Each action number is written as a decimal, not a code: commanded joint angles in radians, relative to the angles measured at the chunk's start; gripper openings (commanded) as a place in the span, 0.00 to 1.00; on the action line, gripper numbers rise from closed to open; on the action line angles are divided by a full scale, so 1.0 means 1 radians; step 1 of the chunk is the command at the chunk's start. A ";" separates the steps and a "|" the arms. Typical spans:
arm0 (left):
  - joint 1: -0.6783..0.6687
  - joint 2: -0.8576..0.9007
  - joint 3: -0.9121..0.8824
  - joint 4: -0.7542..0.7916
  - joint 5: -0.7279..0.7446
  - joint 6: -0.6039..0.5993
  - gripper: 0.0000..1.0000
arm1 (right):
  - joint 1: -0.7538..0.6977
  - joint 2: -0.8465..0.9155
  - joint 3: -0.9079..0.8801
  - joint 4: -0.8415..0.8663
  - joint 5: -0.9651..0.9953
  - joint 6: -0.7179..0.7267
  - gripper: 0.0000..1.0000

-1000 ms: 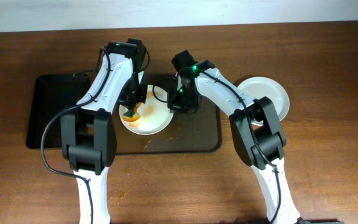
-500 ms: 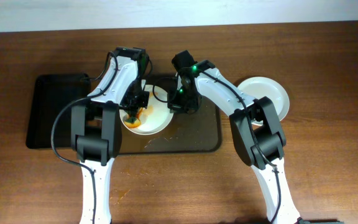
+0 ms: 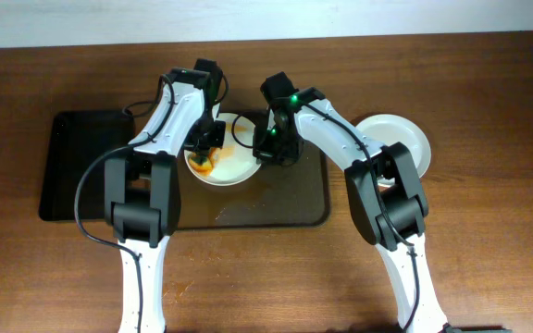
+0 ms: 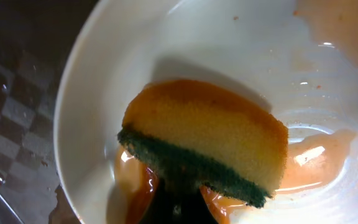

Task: Clean dirty plates on tray and stack at the side
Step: 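Scrub the cream plate with the sponge in the left gripper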

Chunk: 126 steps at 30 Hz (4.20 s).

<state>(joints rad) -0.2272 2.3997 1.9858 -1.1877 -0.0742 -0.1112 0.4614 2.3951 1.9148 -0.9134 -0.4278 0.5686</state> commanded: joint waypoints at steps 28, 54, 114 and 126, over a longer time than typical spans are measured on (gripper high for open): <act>0.005 0.121 -0.650 0.413 0.064 -0.121 0.01 | 0.010 0.032 -0.001 -0.005 0.008 -0.037 0.04; 0.005 0.121 -0.996 0.894 0.064 -0.121 0.00 | 0.010 0.032 -0.001 -0.004 0.008 -0.037 0.04; 0.028 0.016 -0.556 0.174 0.241 0.140 0.00 | 0.013 0.032 -0.001 0.021 -0.016 -0.037 0.04; 0.061 0.016 -0.193 0.235 0.369 0.136 0.00 | 0.024 0.032 -0.001 0.022 -0.009 -0.041 0.04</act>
<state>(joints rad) -0.1398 2.2784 1.7454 -0.8974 0.2222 0.0021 0.4606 2.3951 1.9148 -0.9035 -0.4129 0.5198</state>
